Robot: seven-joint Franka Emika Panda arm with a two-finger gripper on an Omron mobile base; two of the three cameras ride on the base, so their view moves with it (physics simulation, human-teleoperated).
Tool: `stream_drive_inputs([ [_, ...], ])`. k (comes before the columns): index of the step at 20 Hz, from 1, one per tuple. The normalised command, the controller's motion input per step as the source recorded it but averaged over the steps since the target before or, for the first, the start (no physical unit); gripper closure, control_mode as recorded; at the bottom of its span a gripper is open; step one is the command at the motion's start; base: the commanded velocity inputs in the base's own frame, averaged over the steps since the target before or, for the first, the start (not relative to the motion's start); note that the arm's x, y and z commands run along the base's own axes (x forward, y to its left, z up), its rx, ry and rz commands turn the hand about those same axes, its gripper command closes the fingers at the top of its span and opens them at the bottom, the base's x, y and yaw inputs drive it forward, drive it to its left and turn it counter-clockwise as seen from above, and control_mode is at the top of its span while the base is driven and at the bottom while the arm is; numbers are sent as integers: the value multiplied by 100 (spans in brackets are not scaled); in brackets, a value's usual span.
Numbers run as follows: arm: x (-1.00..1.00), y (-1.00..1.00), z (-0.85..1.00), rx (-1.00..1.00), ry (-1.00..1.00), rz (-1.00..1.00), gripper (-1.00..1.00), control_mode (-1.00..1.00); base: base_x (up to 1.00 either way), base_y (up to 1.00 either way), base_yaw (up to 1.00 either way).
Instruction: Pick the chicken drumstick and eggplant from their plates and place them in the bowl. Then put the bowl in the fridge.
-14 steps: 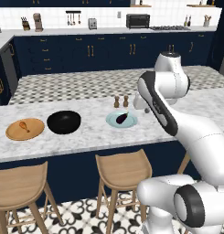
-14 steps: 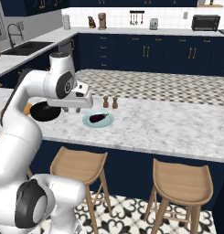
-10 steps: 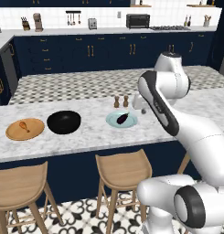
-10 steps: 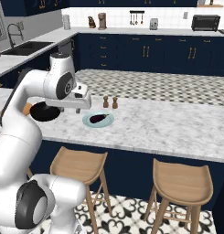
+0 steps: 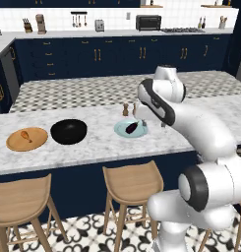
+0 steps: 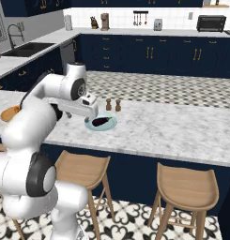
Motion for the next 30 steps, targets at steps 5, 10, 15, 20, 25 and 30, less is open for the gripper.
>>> stream_drive_inputs([
  [5, 85, -6, -41, 0, 10, -5, -100, -100, 0, 0, 0],
  [10, 75, -2, -61, 0, 9, -1, -100, -100, 0, 0, 0],
  [15, 81, 0, -38, 0, 7, -4, -100, -100, 0, 0, 0],
  [20, 70, 0, -33, 0, 3, -4, -100, -100, 0, 0, 0],
  [25, 55, 0, -40, 0, 1, -3, -100, -100, 0, 0, 0],
  [30, 23, 2, -48, 0, 0, -3, -100, -100, 0, 0, 0],
])
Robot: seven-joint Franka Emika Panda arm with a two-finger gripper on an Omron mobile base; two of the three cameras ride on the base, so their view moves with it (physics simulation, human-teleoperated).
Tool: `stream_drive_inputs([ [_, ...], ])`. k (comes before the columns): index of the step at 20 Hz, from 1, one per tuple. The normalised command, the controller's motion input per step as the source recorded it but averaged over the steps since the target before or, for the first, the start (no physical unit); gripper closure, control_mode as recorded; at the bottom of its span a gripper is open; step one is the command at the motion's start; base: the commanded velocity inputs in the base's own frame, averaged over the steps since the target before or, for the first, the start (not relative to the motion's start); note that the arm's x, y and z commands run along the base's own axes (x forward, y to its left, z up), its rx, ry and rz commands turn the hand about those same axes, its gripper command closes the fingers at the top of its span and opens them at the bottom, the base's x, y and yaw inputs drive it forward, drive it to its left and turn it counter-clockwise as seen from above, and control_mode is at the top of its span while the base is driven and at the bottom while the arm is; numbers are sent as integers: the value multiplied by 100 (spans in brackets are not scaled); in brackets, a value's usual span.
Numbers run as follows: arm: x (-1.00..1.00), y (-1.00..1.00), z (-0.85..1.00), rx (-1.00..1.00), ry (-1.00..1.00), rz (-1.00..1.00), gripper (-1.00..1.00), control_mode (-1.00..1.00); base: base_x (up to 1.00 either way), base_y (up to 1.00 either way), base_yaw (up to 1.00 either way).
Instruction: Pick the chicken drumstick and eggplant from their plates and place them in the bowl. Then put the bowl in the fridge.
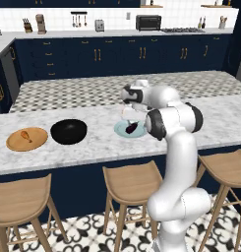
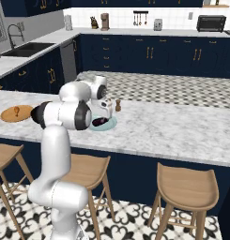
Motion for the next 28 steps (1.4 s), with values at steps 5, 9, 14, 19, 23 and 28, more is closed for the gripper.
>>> stream_drive_inputs([
  [5, 15, 15, -36, 0, -8, -11, -100, -100, 0, 0, 0],
  [9, 40, 11, -16, 0, 0, -13, -100, -100, 0, 0, 0],
  [14, 33, 11, -40, -1, -4, -12, -100, -100, 0, 0, 0],
  [19, 23, 0, -28, 0, -2, -6, -100, -100, 0, 0, 0],
  [23, 19, 6, -33, 0, 0, -5, 100, -100, 0, 0, 0],
  [28, -6, 3, -21, 0, -7, -3, 100, -100, 0, 0, 0],
])
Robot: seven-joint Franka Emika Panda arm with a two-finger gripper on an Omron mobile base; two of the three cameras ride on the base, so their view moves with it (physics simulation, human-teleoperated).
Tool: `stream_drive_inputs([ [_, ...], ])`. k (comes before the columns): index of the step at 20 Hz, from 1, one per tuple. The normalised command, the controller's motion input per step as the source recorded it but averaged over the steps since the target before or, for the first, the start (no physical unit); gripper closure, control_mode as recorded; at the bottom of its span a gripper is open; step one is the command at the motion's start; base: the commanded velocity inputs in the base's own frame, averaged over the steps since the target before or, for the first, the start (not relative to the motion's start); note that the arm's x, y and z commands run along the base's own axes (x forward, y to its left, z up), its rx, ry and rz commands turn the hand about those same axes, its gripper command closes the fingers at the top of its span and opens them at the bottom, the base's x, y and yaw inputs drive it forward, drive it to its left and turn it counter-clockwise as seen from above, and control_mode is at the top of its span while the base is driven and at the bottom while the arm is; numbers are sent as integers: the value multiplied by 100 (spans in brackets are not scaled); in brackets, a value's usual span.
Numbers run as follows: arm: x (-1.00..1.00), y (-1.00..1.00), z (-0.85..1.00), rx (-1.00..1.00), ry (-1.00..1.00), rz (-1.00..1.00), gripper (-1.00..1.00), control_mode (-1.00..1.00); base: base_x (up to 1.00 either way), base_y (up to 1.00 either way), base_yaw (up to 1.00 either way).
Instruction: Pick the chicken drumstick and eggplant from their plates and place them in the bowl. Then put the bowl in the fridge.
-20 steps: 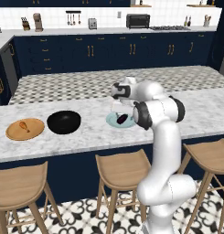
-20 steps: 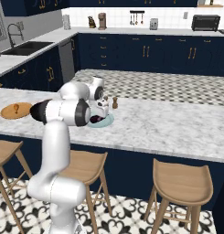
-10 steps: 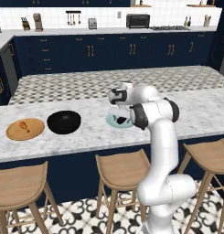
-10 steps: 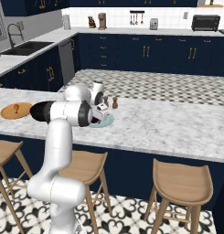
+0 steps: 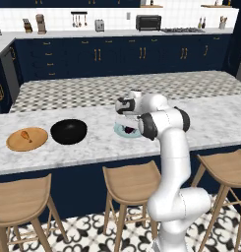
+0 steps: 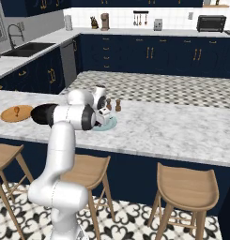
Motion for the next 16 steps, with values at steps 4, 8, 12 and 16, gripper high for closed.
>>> stream_drive_inputs([
  [4, -29, 8, 6, 0, -6, 0, 100, -100, 0, 0, 0],
  [8, -100, 22, 39, -1, -14, 0, 100, -100, 0, 0, 0],
  [12, -100, 26, 64, -3, -18, 0, 100, -100, 0, 0, 0],
  [16, -90, 47, 79, -3, -19, 1, 100, -100, 0, 0, 0],
])
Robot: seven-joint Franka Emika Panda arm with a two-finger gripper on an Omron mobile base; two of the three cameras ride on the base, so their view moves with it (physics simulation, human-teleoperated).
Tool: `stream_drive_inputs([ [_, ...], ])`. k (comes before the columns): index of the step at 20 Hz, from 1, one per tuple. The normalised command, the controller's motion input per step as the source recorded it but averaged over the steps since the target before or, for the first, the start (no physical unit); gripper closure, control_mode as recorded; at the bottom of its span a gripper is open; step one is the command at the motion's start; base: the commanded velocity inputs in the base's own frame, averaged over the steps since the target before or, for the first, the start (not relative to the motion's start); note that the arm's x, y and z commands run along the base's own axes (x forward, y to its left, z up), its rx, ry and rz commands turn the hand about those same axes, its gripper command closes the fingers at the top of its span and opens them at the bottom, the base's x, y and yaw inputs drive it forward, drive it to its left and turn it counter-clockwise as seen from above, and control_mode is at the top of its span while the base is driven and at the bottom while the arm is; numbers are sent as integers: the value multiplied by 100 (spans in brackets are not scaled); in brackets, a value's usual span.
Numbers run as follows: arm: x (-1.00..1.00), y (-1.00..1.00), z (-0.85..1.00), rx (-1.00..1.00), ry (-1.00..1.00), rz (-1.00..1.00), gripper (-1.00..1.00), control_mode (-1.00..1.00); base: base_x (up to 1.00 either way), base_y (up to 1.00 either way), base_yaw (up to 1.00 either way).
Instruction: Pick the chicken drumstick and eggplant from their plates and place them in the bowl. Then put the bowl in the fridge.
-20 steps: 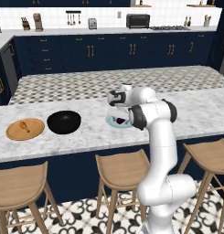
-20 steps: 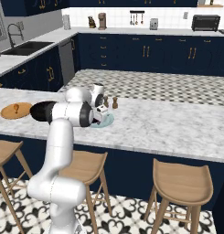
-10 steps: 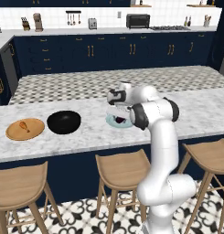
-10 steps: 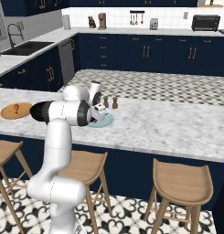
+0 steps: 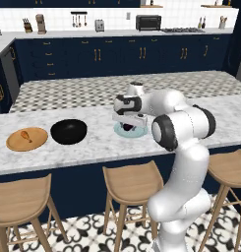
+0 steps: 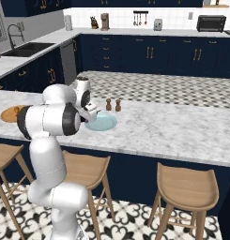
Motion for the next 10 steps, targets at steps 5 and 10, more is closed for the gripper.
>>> stream_drive_inputs([
  [5, -24, 78, 65, 0, -6, 12, 100, -100, 0, 0, 0],
  [10, 14, 76, 49, 0, 3, 17, 100, -100, 0, 0, 0],
])
